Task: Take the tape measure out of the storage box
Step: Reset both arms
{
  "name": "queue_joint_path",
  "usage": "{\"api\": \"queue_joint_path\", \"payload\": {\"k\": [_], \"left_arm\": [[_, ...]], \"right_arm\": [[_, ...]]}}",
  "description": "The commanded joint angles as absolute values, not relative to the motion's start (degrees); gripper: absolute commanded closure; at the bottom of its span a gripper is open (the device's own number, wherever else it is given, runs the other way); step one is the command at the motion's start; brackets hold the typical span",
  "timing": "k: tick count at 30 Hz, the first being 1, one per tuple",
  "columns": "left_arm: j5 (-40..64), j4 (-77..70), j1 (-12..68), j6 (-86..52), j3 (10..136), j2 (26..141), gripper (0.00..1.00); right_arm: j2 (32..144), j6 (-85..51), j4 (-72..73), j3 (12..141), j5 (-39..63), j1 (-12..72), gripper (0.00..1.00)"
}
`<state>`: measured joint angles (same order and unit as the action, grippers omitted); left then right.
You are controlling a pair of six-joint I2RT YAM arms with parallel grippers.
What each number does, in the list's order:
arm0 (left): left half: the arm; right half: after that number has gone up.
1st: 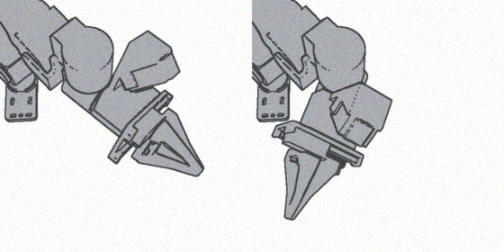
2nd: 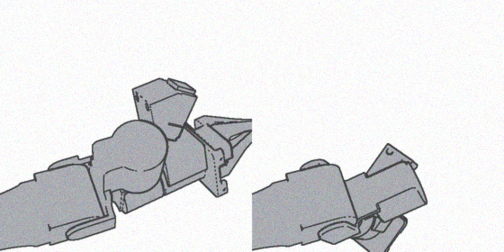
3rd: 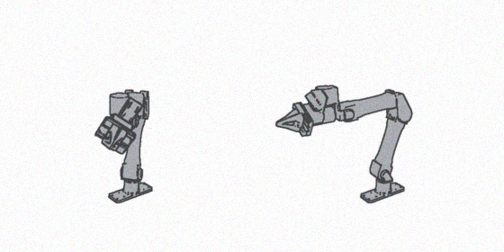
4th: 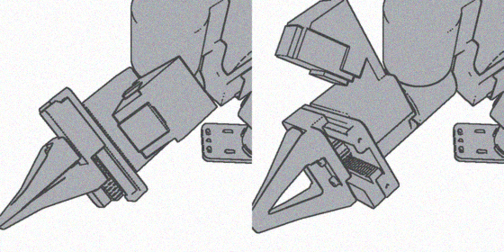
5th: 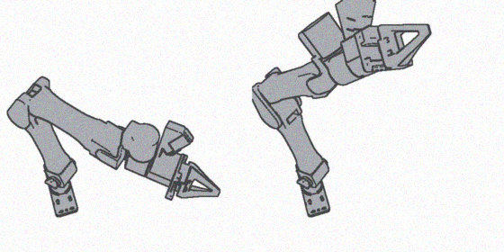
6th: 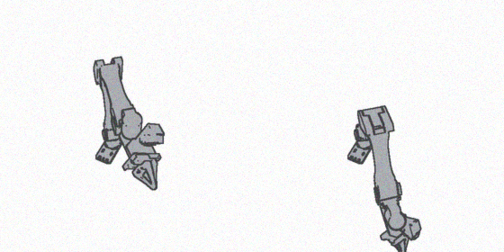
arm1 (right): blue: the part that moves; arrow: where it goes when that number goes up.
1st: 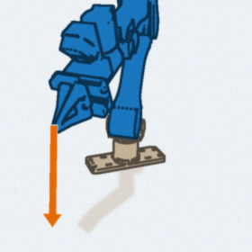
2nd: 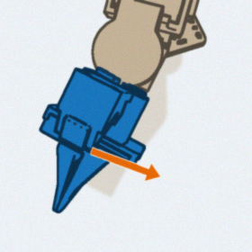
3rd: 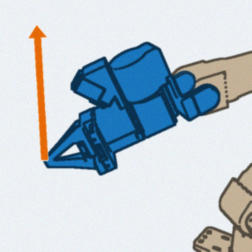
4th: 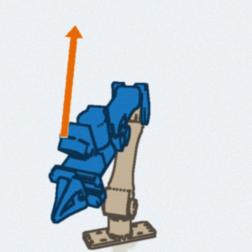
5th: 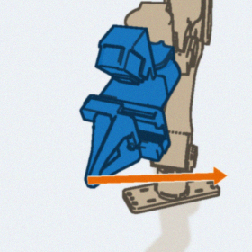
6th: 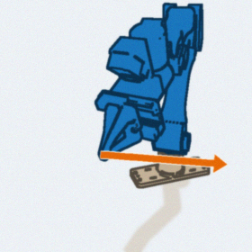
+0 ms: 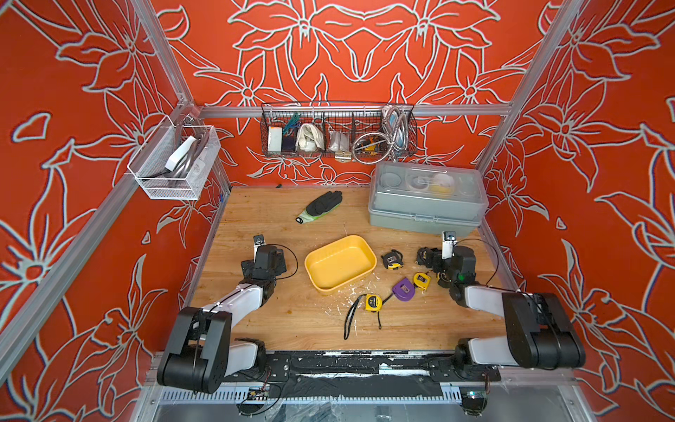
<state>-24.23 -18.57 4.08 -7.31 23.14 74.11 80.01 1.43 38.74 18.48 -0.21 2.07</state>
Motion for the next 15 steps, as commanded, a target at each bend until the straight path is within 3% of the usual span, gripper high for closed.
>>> {"api": "queue_joint_path", "payload": {"k": [1,8,15], "left_arm": [[-22.5,-36.0,3.1,-3.9,20.9,76.5,0.02],[-15.0,-50.1,2.4,-1.1,15.9,82.0,0.02],[-14.7,-47.0,2.2,-1.6,16.5,80.9,0.02]], "right_arm": [[80.8,2.6,45.8,18.5,5.1,0.6,0.00],[81.0,1.8,45.9,18.5,4.5,-0.1,0.00],[80.6,1.9,45.0,18.6,4.4,0.0,0.00]]}}
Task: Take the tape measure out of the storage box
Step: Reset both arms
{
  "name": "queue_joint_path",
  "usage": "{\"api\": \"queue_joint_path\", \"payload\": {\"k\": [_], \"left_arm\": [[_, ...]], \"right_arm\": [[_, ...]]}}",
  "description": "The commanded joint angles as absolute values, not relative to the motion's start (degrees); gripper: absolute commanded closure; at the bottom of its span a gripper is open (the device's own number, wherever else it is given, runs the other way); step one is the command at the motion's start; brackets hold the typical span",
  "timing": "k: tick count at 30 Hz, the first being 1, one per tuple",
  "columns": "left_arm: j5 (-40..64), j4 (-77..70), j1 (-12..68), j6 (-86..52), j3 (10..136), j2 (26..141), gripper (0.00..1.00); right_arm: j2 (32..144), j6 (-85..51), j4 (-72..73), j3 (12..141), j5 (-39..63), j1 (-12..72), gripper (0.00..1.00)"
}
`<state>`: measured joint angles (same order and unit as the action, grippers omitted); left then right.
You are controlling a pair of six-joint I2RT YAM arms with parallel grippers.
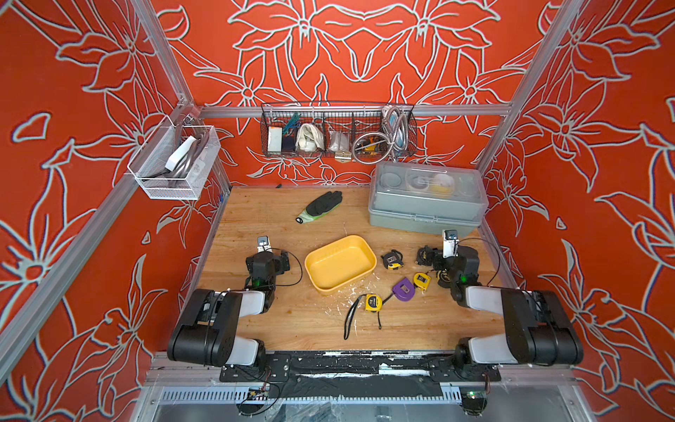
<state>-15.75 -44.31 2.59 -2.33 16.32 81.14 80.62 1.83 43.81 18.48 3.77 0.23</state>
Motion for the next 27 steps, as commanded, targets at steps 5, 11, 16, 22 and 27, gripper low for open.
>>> {"api": "queue_joint_path", "payload": {"k": [5,11,16,22,27], "left_arm": [[-14.6,-47.1,2.1,-1.6,16.5,80.9,0.02],[-14.6,-47.0,2.2,-1.6,16.5,80.9,0.02],[-14.6,-47.0,2.2,-1.6,16.5,80.9,0.02],[-14.5,-46.9,2.2,-1.4,16.6,81.0,0.02],[-14.3,-46.7,2.2,-1.5,16.7,81.0,0.02]], "right_arm": [[80.6,1.9,44.9,18.6,4.4,-0.1,0.00],[80.7,1.8,45.0,18.6,4.4,-0.1,0.00],[80.6,1.8,45.0,18.6,4.4,0.0,0.00],[80.6,1.8,45.0,18.6,4.4,-0.1,0.00],[80.7,1.8,45.0,18.6,4.4,-0.1,0.00]]}}
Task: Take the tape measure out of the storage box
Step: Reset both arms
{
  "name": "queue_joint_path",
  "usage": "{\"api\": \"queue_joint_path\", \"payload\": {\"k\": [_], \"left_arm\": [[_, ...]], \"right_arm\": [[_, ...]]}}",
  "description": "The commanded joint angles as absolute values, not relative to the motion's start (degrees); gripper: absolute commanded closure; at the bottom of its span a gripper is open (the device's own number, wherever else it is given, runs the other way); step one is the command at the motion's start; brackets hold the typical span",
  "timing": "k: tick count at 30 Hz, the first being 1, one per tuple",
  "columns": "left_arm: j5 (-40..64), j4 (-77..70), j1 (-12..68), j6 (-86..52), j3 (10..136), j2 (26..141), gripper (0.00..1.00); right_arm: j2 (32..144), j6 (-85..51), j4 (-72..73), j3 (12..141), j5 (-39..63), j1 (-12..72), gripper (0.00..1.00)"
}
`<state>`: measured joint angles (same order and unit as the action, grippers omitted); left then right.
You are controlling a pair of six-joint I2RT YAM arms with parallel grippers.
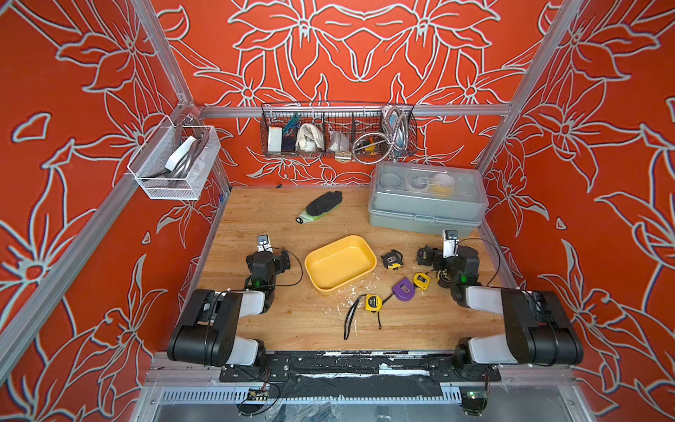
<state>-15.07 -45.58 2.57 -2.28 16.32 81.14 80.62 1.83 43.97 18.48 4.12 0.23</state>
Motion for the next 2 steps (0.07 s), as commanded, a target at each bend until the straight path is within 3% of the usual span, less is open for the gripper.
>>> {"api": "queue_joint_path", "payload": {"k": [1,2], "left_arm": [[-14.3,-46.8,2.2,-1.5,16.7,81.0,0.02],[-14.4,-46.8,2.2,-1.5,16.6,80.9,0.02]], "right_arm": [[80.7,1.8,45.0,18.6,4.4,-0.1,0.00],[80.7,1.8,45.0,18.6,4.4,0.0,0.00]]}}
